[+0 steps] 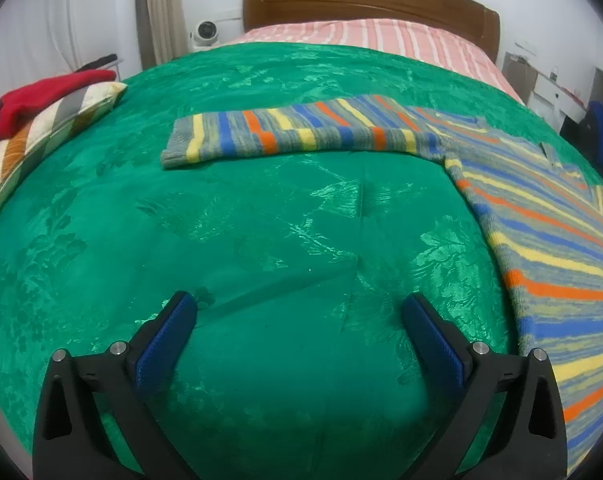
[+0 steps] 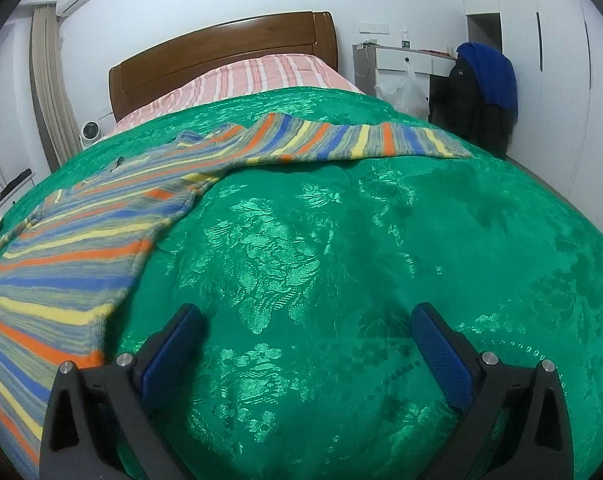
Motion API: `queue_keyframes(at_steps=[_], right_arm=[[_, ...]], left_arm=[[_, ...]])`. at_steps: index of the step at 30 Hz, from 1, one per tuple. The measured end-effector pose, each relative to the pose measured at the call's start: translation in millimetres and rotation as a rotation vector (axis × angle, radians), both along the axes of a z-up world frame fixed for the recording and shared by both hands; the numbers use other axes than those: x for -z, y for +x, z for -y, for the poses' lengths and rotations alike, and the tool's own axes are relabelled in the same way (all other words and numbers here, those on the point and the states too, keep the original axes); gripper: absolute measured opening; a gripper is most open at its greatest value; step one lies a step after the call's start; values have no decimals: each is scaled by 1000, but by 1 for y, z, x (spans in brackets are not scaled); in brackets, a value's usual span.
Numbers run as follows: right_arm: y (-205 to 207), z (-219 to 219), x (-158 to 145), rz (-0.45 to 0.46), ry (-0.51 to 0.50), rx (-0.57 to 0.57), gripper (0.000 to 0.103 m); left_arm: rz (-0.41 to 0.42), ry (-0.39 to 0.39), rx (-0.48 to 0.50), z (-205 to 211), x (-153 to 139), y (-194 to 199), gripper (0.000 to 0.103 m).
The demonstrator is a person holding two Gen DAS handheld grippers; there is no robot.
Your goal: Fold small clothes
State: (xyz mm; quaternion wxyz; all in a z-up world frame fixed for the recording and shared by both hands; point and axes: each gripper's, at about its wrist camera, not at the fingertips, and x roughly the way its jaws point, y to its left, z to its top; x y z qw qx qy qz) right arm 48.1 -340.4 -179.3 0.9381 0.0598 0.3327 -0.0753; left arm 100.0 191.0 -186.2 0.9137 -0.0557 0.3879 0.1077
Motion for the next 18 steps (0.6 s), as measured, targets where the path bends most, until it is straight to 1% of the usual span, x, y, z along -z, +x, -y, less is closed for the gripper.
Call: queue_keyframes(at_steps=[18], right_arm=[[0,0,1,1,0,0,103]], left_arm=[[0,6,-2,0,0,0,102]])
